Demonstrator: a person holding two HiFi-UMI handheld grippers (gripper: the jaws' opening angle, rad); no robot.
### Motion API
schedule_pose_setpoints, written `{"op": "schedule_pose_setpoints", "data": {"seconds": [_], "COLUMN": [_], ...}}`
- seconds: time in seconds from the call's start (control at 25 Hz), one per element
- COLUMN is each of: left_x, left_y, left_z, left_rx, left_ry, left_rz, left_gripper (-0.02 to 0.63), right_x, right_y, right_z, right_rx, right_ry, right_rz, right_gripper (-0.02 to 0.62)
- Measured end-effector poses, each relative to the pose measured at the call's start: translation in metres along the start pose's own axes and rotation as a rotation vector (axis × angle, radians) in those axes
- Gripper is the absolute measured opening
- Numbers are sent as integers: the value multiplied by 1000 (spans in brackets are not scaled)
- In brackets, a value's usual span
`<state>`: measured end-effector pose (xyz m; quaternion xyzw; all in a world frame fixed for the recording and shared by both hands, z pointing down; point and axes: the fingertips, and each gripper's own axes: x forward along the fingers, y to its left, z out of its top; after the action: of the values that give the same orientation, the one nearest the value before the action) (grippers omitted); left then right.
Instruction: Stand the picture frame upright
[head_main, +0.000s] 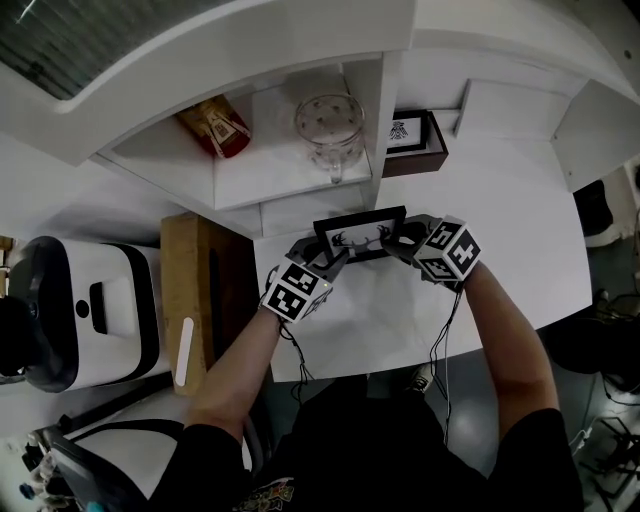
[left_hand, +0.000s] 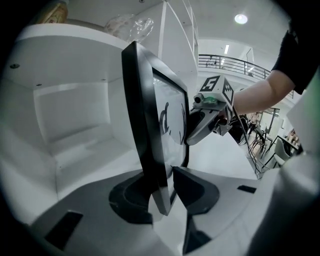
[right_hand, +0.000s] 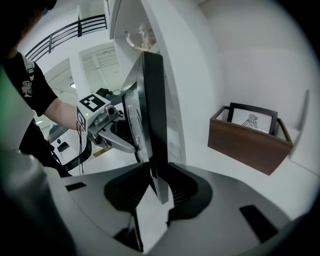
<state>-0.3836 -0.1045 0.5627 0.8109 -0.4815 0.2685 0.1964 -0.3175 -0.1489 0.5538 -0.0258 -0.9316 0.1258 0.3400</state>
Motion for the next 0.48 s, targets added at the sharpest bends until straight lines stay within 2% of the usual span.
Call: {"op": "schedule_pose_setpoints", "data": {"seconds": [0.48], "left_x": [10], "left_y": [22], "left_z": [0], "left_rx": [9], "left_ry": [4], "left_rz": [9], "left_gripper": [130], "right_x": [15], "right_y": [-18], "right_z": [6], "right_rx": [8], "right_ry": [3], "right_rz": [-14], "right_gripper": [106]}}
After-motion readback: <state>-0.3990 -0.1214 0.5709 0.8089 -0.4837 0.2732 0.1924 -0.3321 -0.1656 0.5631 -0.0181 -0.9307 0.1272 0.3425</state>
